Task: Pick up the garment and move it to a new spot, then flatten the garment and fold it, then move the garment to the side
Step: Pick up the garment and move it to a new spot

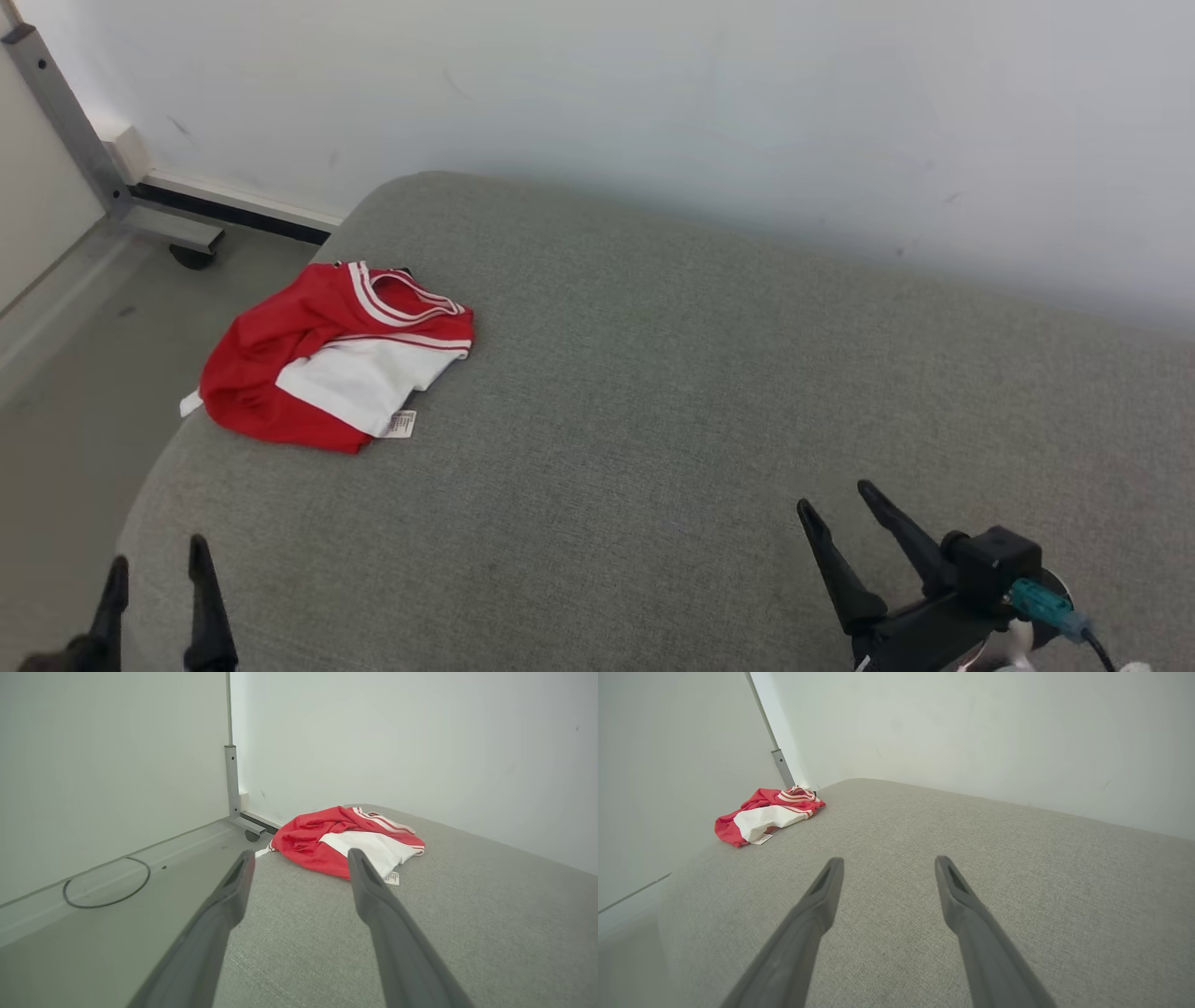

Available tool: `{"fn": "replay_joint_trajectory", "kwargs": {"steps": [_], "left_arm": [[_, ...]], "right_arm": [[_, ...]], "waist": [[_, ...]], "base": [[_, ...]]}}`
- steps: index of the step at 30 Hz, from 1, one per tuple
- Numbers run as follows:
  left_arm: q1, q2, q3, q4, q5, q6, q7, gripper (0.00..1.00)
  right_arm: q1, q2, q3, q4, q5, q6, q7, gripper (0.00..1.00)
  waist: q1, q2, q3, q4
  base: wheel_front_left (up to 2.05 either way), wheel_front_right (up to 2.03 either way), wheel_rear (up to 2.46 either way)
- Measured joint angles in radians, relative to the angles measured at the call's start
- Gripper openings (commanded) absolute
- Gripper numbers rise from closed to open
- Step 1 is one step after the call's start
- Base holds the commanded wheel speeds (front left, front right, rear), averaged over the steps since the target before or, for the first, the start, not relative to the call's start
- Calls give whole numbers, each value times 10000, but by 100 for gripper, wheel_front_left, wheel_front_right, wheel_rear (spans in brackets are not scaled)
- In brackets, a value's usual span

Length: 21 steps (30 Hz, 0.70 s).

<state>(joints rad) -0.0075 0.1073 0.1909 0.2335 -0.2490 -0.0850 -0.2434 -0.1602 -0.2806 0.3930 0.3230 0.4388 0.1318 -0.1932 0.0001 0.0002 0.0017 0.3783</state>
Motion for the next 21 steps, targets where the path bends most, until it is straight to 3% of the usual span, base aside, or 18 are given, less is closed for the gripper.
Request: {"fn": "replay_joint_trajectory", "kwargs": {"steps": [8,21], "left_arm": [[-2757,715,380,1459,-1335,-240,874,100],[-6358,2349,784,2539,-2918,-297,3616,100]], "right_arm": [[-571,-529,-174,-901,-360,0,541,100],[-1292,-874,-602,-2736,-959,0,1221,100]], "waist": [[1,1,1173,-563],[4,2,3619,-1552]], "base": [[0,0,0],[0,0,0]]}}
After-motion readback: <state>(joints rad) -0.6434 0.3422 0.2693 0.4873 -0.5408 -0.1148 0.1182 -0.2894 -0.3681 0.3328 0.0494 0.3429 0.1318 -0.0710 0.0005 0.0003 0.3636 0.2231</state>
